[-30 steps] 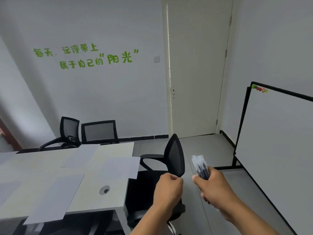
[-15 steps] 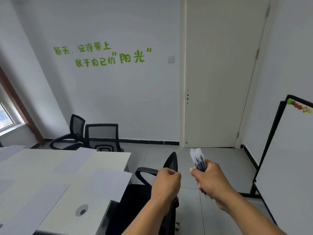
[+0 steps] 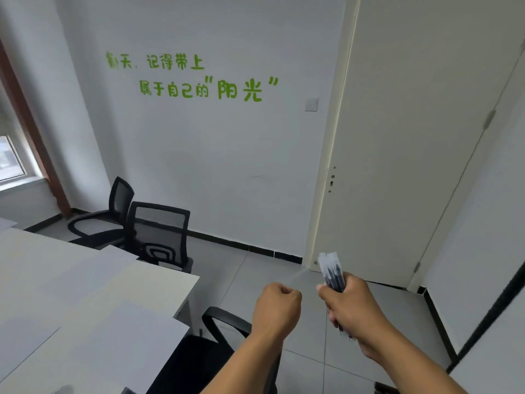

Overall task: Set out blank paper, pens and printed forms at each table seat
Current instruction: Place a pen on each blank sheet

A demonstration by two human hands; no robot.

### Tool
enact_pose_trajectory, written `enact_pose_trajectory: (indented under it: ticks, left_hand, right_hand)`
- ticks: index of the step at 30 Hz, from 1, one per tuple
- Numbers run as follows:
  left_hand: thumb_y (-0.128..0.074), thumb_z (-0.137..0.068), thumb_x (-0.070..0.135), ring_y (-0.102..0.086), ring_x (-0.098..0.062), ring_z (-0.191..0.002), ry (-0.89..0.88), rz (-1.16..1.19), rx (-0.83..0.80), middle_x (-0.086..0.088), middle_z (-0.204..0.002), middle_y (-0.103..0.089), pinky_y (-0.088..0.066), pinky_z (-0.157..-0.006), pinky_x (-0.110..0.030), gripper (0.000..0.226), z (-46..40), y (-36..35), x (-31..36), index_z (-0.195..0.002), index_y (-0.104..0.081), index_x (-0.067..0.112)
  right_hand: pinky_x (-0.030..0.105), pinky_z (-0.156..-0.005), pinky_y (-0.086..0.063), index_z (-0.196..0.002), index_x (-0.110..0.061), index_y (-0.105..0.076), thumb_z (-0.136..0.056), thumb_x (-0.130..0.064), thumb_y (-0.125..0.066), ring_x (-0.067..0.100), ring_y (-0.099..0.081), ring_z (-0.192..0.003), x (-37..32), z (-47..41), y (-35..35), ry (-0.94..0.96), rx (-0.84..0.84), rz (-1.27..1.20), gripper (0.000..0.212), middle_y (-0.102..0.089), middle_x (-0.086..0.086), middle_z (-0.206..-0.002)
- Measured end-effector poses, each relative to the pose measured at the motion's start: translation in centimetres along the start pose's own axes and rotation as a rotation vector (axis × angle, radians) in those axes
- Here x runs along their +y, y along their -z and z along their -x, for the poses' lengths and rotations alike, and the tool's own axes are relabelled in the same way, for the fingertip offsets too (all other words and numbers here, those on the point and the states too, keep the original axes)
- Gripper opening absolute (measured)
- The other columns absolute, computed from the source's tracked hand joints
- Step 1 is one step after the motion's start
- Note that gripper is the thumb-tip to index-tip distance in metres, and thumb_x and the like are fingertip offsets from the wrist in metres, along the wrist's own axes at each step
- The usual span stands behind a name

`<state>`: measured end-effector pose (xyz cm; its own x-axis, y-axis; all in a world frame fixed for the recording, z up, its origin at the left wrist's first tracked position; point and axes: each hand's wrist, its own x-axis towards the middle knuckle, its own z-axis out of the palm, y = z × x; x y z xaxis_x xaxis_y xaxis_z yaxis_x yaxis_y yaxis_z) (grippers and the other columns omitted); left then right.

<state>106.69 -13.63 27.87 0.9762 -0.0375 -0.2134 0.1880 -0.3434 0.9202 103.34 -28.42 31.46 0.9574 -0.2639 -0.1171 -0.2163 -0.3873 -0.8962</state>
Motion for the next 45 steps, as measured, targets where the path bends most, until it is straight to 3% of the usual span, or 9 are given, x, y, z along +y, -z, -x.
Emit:
enact_pose_trajectory:
  ticks: [3, 11, 17, 20, 24, 34, 37, 40, 45]
  left_hand:
    - [-0.057, -0.095, 0.017, -0.028, -0.013, -0.046, 0.015, 0.018, 0.05, 0.008, -0.051, -0.032, -0.039, -0.061, -0.035, 0.044, -4.4, 1.1, 1.5, -0.057, -0.037, 0.026]
    - [-0.054, -0.093, 0.016, -0.024, -0.017, -0.054, 0.033, 0.015, 0.306, 0.0, -0.058, -0.029, -0.026, -0.062, -0.04, 0.044, -11.4, 9.4, 1.7, -0.056, -0.031, 0.025]
    - [-0.055, -0.093, 0.015, -0.033, -0.016, -0.054, 0.138, 0.043, 0.554, 0.001, -0.058, -0.039, -0.034, -0.057, -0.036, 0.035, -12.3, 15.9, -1.2, -0.06, -0.048, 0.022]
    - [-0.053, -0.091, 0.014, -0.026, -0.016, -0.051, 0.226, 0.073, 0.669, 0.007, -0.051, -0.029, -0.027, -0.055, -0.035, 0.046, -12.5, 18.2, -2.6, -0.049, -0.036, 0.024]
    - [-0.052, -0.089, 0.017, -0.027, -0.025, -0.069, 0.329, 0.094, 0.798, 0.001, -0.062, -0.027, -0.028, -0.065, -0.044, 0.034, -12.8, 20.0, -4.2, -0.061, -0.033, 0.022]
    - [-0.045, -0.084, 0.014, -0.021, -0.028, -0.079, 0.507, 0.232, 1.037, -0.002, -0.072, -0.023, -0.017, -0.073, -0.048, 0.026, -15.5, 19.6, -6.6, -0.07, -0.023, 0.021]
    - [-0.05, -0.09, 0.018, -0.034, -0.026, -0.071, 0.538, 0.309, 1.116, 0.005, -0.068, -0.036, -0.023, -0.068, -0.04, 0.028, -16.1, 18.8, -7.2, -0.067, -0.034, 0.024]
    - [-0.061, -0.1, 0.025, -0.069, -0.019, -0.083, 0.522, 0.371, 1.194, 0.017, -0.09, -0.072, -0.049, -0.076, -0.031, 0.022, -16.3, 18.3, -7.9, -0.08, -0.067, 0.017]
    - [-0.07, -0.105, 0.035, -0.072, -0.021, -0.096, 0.49, 0.453, 1.257, 0.006, -0.093, -0.076, -0.058, -0.088, -0.038, 0.035, -16.0, 18.4, -8.0, -0.097, -0.076, 0.001]
  right_hand:
    - [0.031, -0.048, -0.041, -0.093, -0.012, -0.058, -0.101, -0.021, -0.064, 0.019, -0.046, -0.051, -2.0, -5.2, -1.0, 0.031, -0.039, 0.013, 0.013, -0.051, 0.007, -0.065]
    - [0.028, -0.046, -0.041, -0.101, -0.008, -0.061, -0.103, -0.021, -0.064, 0.019, -0.048, -0.057, -8.9, -13.7, -9.7, 0.142, -0.276, -0.035, 0.014, -0.053, 0.008, -0.067]
    - [0.027, -0.045, -0.042, -0.097, -0.005, -0.059, -0.101, -0.019, -0.065, 0.018, -0.048, -0.055, -12.5, -16.8, -18.7, 0.219, -0.535, -0.022, 0.015, -0.055, 0.008, -0.066]
    - [0.031, -0.052, -0.045, -0.093, -0.011, -0.059, -0.099, -0.018, -0.066, 0.021, -0.048, -0.059, -13.4, -17.7, -22.4, 0.246, -0.657, -0.033, 0.012, -0.054, 0.008, -0.067]
    - [0.033, -0.049, -0.039, -0.089, -0.01, -0.056, -0.097, -0.016, -0.065, 0.021, -0.045, -0.056, -13.8, -19.1, -26.4, 0.29, -0.799, -0.039, 0.013, -0.051, 0.007, -0.065]
    - [0.03, -0.049, -0.044, -0.089, -0.011, -0.06, -0.1, -0.019, -0.069, 0.019, -0.05, -0.056, -12.2, -25.1, -32.3, 0.274, -1.164, -0.028, 0.016, -0.056, 0.006, -0.067]
    - [0.03, -0.051, -0.045, -0.092, -0.007, -0.064, -0.098, -0.021, -0.073, 0.017, -0.055, -0.054, -11.4, -26.2, -32.9, 0.245, -1.247, -0.025, 0.018, -0.063, 0.005, -0.068]
    - [0.027, -0.051, -0.046, -0.098, -0.004, -0.069, -0.098, -0.022, -0.076, 0.017, -0.057, -0.055, -10.6, -26.5, -33.2, 0.196, -1.313, -0.01, 0.019, -0.07, 0.007, -0.073]
    - [0.028, -0.048, -0.045, -0.104, -0.004, -0.074, -0.098, -0.019, -0.078, 0.018, -0.058, -0.057, -9.7, -26.5, -34.7, 0.129, -1.383, 0.006, 0.017, -0.079, 0.017, -0.087]
